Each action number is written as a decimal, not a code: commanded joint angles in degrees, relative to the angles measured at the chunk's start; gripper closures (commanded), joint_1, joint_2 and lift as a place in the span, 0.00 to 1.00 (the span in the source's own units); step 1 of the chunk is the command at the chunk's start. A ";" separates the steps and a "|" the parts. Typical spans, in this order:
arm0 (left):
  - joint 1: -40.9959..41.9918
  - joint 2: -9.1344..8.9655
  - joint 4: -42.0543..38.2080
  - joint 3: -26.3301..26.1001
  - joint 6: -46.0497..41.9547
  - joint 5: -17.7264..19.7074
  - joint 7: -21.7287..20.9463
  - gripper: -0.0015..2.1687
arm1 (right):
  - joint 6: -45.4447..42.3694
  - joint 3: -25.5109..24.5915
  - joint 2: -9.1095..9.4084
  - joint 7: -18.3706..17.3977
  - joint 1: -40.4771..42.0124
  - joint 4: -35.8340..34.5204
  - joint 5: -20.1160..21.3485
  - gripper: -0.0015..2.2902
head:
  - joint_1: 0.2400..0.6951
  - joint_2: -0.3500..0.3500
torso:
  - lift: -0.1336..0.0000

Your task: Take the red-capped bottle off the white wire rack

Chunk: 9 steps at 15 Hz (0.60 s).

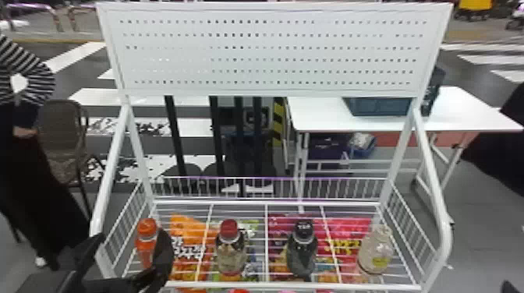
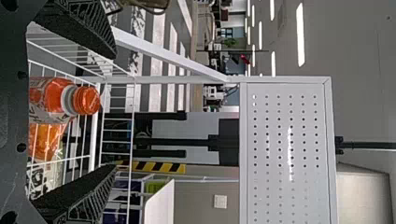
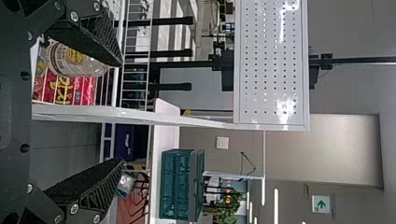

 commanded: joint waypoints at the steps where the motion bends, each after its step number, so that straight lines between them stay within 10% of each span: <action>1: 0.00 0.00 -0.13 0.05 0.04 -0.02 0.00 0.02 | 0.00 0.00 0.02 0.00 -0.16 0.15 -0.02 0.08 | 0.57 0.50 | 1.00; 9: 0.09 0.09 -0.57 0.13 0.04 -0.11 0.09 0.02 | 0.00 0.00 0.11 0.00 -0.34 0.15 -0.02 0.08 | 0.57 0.50 | 1.00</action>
